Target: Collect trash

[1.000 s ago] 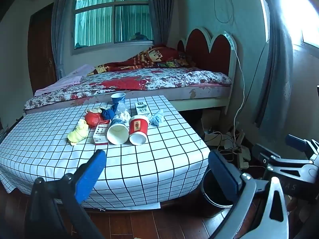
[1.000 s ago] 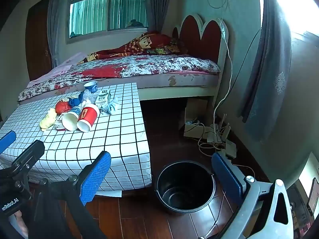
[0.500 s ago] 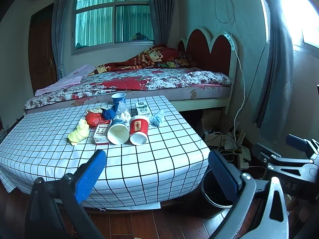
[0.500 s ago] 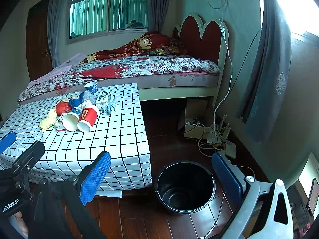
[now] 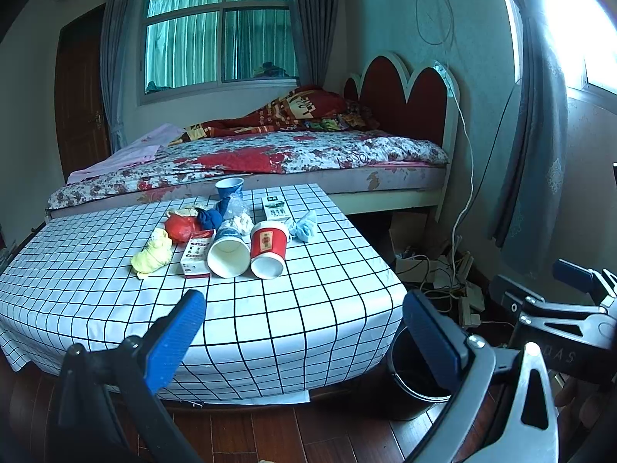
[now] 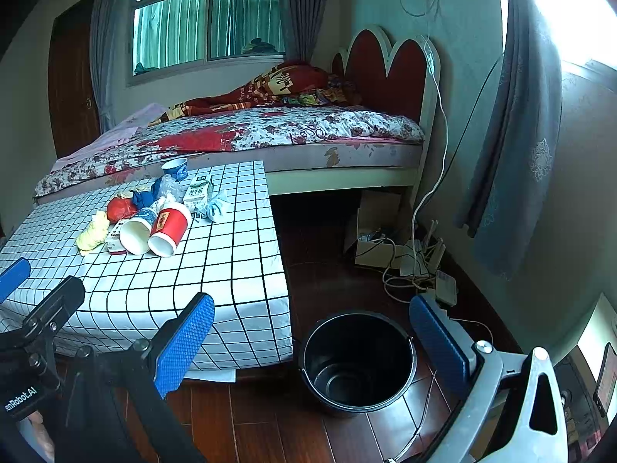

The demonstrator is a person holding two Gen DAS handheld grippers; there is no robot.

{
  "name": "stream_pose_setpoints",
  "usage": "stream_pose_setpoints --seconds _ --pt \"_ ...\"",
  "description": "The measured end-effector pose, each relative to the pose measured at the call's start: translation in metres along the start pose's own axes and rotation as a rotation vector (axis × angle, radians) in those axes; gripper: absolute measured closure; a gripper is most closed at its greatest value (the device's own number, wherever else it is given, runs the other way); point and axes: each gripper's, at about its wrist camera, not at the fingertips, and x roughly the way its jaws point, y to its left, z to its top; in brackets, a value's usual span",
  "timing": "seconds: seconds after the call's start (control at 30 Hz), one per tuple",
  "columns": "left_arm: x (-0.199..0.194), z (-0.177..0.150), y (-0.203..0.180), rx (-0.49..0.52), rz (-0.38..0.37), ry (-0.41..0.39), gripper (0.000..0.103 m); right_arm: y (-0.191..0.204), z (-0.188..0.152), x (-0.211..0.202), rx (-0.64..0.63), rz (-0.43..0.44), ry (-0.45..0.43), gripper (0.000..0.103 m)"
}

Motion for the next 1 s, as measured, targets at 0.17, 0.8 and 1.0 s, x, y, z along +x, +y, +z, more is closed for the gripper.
stream_pose_setpoints --seconds 0.17,0.8,1.0 --pt "-0.0015 -0.0035 0.0005 -0.001 -0.001 -0.002 0.001 -0.0004 0.0 -0.0001 0.001 0.0 0.0 0.001" --pt "-0.0029 -0.0066 -0.0008 -0.001 -0.003 0.003 0.001 0.0001 -0.0024 -0.0011 0.003 -0.002 0.001 0.001" --pt "-0.0027 -0.0061 -0.0017 -0.001 -0.003 0.006 0.001 0.0001 -0.0025 -0.0008 0.002 -0.001 0.002 0.001"
